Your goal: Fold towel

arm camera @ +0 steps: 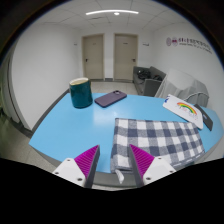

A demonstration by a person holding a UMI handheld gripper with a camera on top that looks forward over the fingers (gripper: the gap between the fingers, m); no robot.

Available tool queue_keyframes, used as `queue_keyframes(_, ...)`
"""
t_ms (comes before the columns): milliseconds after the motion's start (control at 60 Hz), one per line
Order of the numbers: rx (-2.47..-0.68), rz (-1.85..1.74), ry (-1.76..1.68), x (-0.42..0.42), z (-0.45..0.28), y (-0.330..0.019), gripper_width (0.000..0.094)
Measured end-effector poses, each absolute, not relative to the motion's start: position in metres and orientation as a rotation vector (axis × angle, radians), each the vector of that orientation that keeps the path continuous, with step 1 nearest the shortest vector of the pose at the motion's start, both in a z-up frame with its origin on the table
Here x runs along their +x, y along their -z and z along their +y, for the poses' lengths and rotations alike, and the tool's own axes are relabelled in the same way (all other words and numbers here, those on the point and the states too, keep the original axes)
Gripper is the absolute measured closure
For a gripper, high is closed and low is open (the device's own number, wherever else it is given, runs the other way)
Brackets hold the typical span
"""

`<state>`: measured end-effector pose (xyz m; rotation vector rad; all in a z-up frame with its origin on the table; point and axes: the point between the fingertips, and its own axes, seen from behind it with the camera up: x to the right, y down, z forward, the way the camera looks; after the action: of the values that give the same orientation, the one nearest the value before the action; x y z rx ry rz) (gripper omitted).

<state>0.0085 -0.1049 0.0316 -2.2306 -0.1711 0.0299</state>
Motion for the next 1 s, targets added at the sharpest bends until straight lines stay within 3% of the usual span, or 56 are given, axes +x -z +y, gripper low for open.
queue_keyframes(83,-2.237,-0.206,-0.024,0.035,-0.1,-0.024,0.042)
queue_keyframes(117,-2.242,-0.209,-0.009,0.034,-0.087,-0.013,0.0495)
queue_keyframes(133,-2.249,-0.213,0.001,0.037,-0.086,-0.011,0.0468)
queue_keyframes(167,-2.265,-0.224,0.016,0.048,-0.088,-0.005,0.0628)
queue_keyframes(250,-2.226,-0.243,0.057,0.069,-0.087,-0.012,0.0831)
queue_keyframes(317,-2.2,-0.265,0.07,0.068,-0.087,-0.006,0.089)
queue_keyframes(517,-2.2,-0.286,0.006,0.074,-0.09,-0.017,0.0917)
queue_keyframes(650,-2.117,-0.254,-0.099,0.1,-0.08,-0.084,0.0917)
queue_keyframes(833,-2.036,-0.106,-0.11,0.216,-0.067,-0.165,0.0912)
queue_keyframes(917,-2.046,-0.017,-0.107,0.282,-0.065,-0.163,0.0907)
queue_keyframes(1000,-2.113,0.032,-0.029,0.346,-0.062,-0.132,0.0906)
